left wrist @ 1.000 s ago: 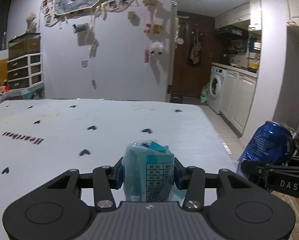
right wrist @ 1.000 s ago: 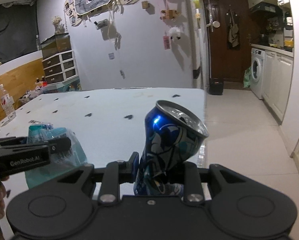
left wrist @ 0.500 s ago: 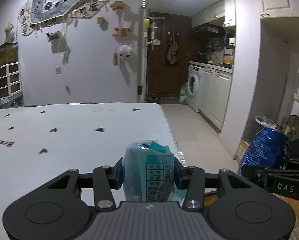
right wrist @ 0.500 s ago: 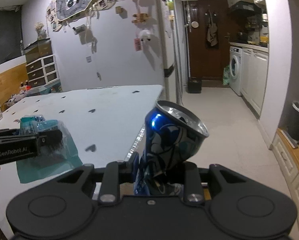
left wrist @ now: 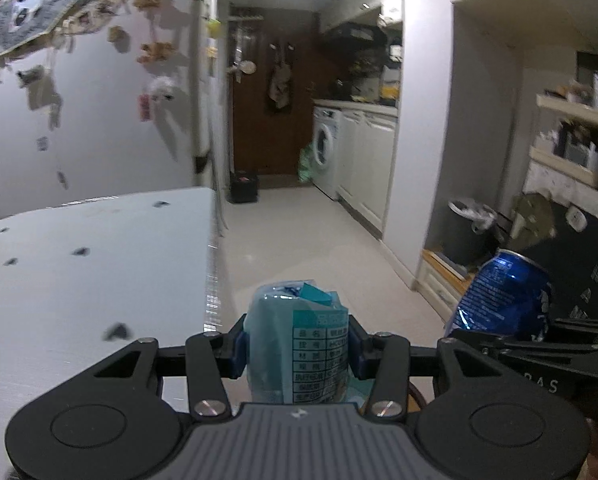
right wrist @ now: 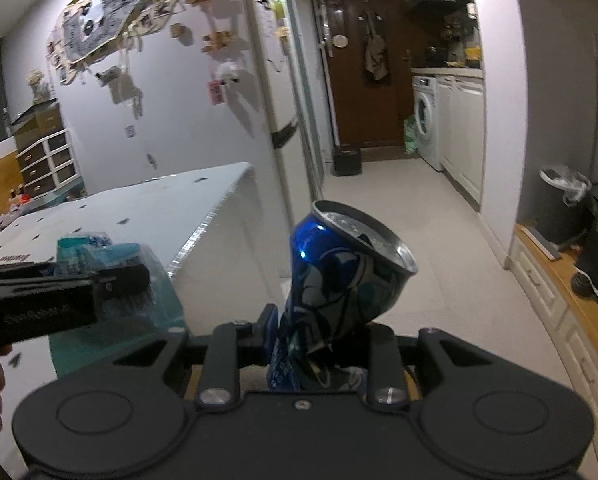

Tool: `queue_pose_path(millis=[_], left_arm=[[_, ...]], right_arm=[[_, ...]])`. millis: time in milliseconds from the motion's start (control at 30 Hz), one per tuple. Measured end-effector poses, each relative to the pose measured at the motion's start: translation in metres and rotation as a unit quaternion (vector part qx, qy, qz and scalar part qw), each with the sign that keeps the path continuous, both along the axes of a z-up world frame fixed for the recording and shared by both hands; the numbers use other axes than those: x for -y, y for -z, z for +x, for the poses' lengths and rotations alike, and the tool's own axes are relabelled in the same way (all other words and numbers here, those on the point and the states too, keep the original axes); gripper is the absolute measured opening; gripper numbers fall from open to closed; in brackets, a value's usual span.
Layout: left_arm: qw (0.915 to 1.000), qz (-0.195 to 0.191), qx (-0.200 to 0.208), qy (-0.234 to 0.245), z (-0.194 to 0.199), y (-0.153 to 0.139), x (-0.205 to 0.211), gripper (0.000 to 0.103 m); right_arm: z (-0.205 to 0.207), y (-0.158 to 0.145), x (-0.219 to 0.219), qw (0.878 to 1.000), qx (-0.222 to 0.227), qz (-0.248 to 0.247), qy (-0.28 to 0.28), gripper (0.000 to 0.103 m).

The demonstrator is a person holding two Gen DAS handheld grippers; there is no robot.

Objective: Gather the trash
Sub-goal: 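Carry the wrapper and blue can over the yellow trash bin with both tools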

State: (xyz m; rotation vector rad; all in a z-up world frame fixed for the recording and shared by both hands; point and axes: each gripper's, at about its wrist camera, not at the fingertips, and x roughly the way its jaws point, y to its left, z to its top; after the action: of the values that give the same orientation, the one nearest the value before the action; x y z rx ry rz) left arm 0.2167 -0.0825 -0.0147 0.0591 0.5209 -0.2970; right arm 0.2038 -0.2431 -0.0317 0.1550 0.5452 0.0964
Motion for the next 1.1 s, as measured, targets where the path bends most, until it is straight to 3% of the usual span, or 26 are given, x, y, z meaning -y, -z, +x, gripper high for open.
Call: queue_pose_path(millis=[267, 567, 800, 1100], left_arm=[[0.9985, 0.011, -0.041, 0.035, 0.015, 0.034, 0.060, 0.048], [0.9940, 0.020, -0.104, 0.028, 0.046, 0.093, 0.097, 0.048], [0.9839, 0.029, -0.176, -0.001, 0.083, 0.159, 0.097, 0.048], [0.9744, 0.016, -0.220, -0.040, 0.130, 0.204, 0.081, 0.048]], right_arm=[[-0.005, 0.033, 0.056, 0.999, -0.031, 0.015, 0.032, 0.028], [0.007, 0.078, 0.092, 0.995, -0.075, 0.044, 0.047, 0.028], [0.035, 0.110, 0.099, 0.991, -0.120, 0.055, 0.037, 0.028], [0.093, 0.147, 0.080, 0.982, -0.178, 0.062, 0.005, 0.028]])
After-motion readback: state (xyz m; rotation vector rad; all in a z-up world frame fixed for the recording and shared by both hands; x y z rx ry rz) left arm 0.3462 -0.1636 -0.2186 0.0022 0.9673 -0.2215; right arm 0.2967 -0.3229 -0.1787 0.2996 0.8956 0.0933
